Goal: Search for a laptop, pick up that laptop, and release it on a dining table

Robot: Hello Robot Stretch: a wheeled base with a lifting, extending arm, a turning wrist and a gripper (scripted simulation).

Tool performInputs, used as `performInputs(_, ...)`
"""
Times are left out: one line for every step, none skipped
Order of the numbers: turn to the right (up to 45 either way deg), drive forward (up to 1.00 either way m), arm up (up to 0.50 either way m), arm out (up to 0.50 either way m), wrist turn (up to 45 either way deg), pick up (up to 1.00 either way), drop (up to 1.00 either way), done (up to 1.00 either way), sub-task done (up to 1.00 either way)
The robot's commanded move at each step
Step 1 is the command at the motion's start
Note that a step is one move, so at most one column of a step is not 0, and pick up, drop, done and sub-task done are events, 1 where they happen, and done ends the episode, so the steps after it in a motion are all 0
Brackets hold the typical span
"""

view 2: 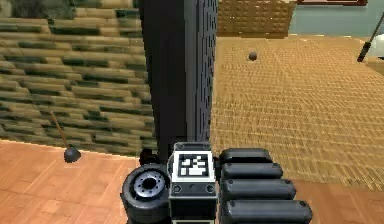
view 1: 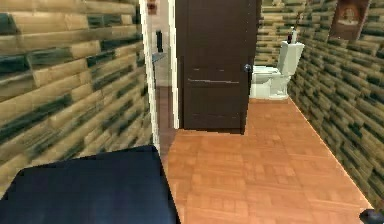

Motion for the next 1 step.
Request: performInputs(0.0,1.00,0.00,0.00,0.0,0.00,0.00,0.00,0.00)
